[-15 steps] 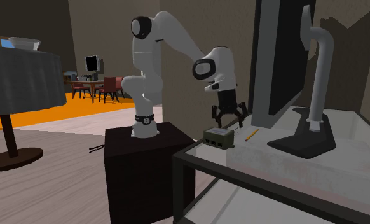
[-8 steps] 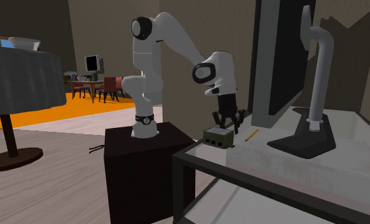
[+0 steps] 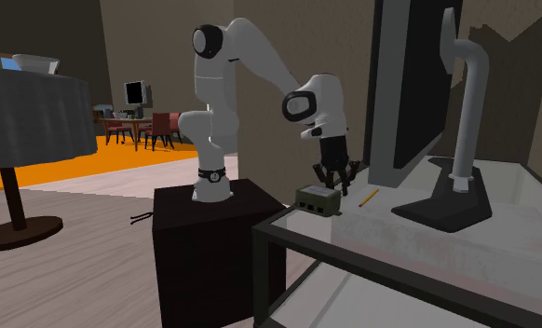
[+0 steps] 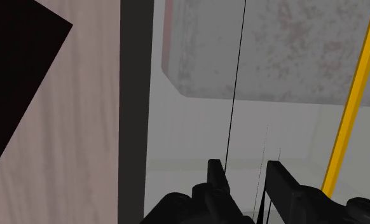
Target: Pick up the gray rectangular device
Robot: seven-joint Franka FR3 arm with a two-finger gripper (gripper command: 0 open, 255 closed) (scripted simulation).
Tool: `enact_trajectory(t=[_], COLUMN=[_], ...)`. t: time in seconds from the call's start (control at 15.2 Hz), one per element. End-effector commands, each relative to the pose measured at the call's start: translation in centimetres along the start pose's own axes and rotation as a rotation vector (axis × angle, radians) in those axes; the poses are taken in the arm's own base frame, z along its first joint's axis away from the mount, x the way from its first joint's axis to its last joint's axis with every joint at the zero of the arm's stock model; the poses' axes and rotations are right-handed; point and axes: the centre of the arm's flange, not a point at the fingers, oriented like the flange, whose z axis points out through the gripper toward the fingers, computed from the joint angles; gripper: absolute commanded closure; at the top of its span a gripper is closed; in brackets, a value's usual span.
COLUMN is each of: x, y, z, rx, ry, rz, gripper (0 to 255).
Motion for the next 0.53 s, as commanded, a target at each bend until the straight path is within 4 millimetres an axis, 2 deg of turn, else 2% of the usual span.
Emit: enact_trajectory(t=[0.0,0.46], x=[0.0,0.2], y=[0.1,-0.6], z=[-0.5,-4.1], rx=[-0.008,-0.008], ry=[-0.002,-0.002], rz=[0.002,0.002], gripper=[255,255])
